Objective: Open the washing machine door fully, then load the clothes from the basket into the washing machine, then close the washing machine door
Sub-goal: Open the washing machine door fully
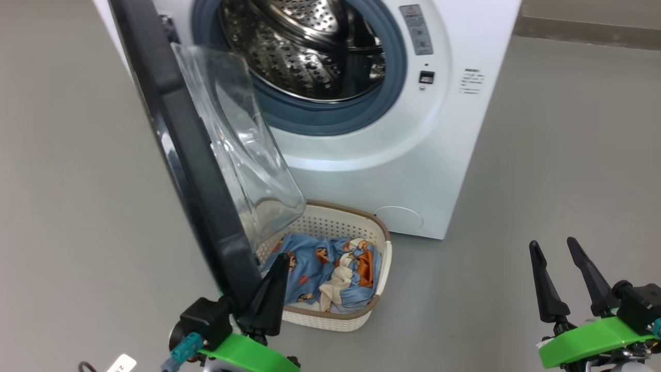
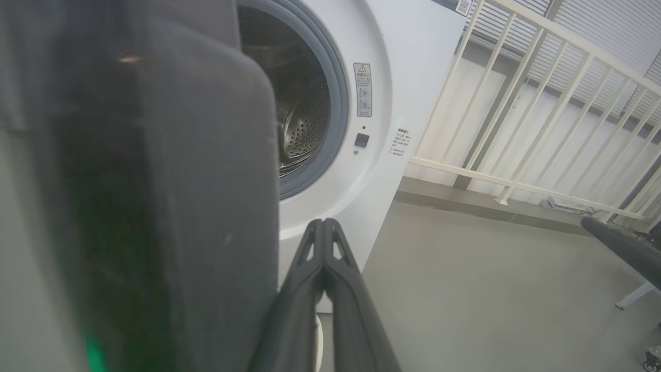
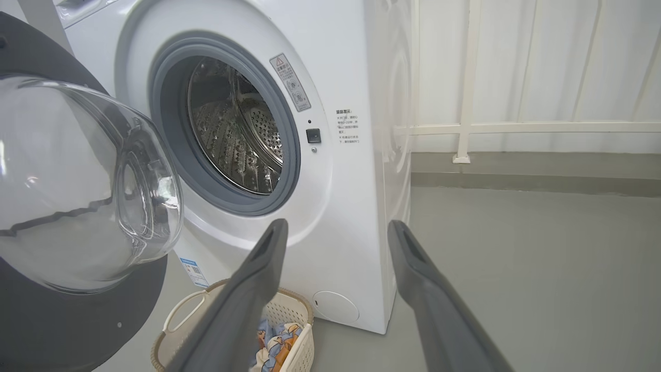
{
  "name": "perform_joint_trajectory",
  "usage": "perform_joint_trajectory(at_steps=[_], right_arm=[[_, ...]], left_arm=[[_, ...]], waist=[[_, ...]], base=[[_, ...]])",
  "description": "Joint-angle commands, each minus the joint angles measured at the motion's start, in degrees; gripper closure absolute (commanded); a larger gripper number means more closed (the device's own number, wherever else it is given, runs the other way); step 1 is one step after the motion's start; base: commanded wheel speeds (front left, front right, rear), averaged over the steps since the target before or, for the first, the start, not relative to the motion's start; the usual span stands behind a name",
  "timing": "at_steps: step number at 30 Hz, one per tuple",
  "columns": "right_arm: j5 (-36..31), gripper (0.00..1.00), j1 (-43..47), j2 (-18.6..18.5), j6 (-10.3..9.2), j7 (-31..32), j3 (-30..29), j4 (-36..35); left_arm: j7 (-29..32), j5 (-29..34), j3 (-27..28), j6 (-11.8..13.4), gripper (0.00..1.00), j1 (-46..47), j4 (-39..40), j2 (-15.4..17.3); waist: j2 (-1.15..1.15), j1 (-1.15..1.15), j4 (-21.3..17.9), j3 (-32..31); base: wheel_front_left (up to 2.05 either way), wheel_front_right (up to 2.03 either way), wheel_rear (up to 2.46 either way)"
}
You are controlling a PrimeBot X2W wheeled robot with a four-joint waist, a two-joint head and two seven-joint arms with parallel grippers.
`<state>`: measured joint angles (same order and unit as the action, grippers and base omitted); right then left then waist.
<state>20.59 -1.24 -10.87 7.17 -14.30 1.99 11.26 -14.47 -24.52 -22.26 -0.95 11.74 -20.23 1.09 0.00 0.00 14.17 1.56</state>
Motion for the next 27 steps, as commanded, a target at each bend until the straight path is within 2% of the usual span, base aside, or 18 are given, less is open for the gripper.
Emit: perform_joint_trajectory(at_steps=[1, 12, 27], right_arm=[[-0.52, 0.0, 0.09, -1.11, 0.32, -0.7, 1.01, -1.55], [-0.44, 0.0, -0.18, -1.65, 0.32, -0.7, 0.86, -1.81], [-0.48, 0.0, 0.17, -1.52, 0.32, -0.7, 0.95, -1.64]], left_arm=[[-0.52, 0.51, 3.77, 1.19, 1.0, 0.97, 1.13, 1.78], [-0.52, 1.67, 6.34, 2.55, 1.0, -0.63, 2.95, 1.78], [-0.52, 3.6, 15.82, 3.93, 1.0, -3.11, 3.94, 3.33]], waist=[[0.0, 0.0, 1.24, 0.35], [0.0, 0.0, 4.5, 1.37], [0.0, 0.0, 5.84, 1.13]], base=[[0.0, 0.0, 0.0], [0.0, 0.0, 0.0], [0.0, 0.0, 0.0]])
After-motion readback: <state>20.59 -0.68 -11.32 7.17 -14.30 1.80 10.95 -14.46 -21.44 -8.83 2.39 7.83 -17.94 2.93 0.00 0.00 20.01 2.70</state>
